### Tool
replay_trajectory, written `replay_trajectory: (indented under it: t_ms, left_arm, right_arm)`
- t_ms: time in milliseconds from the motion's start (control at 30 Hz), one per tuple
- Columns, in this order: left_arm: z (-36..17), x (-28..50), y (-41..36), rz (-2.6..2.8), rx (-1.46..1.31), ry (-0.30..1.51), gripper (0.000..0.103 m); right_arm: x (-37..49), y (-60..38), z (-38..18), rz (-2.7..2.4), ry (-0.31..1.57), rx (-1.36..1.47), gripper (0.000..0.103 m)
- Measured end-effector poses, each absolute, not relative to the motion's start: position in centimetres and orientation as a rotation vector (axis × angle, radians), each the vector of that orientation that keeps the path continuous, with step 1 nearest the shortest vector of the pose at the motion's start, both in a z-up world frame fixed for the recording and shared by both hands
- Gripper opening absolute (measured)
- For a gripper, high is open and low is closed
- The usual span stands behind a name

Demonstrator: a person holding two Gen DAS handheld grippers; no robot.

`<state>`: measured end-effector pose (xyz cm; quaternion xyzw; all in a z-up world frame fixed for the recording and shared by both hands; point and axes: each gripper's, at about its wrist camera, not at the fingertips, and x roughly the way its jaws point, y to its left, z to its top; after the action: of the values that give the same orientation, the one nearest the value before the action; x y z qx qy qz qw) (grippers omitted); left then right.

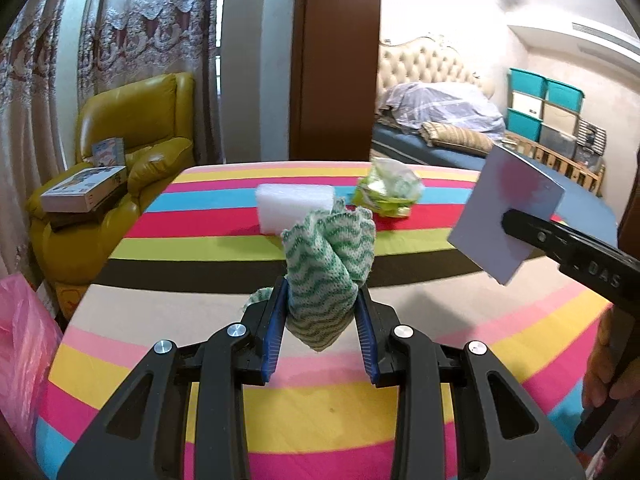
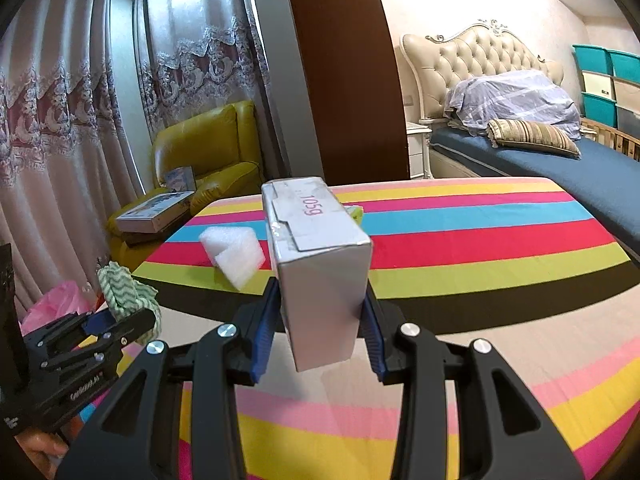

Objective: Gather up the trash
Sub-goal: 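Carry the white box and green-white cloth over the pink trash bin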

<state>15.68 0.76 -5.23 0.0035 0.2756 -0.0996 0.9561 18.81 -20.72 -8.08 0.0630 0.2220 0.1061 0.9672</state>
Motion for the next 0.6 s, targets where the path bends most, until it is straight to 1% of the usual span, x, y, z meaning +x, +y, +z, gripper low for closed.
replay_trajectory:
  t_ms: [267,600]
  left_arm:
    - [-6.1,12.9,0.4,-0.259,0.009,0.568,0.031]
    - [-5.8,9.3,4.3,-0.234,-0.031,0.561,0.031]
  right_arm:
    - [16.7,-20.2,-7.6,0.243,0.448,0.092,0.038]
    - [15.6,-15.9,-8.7,0.338,0.513,0.025,0.038]
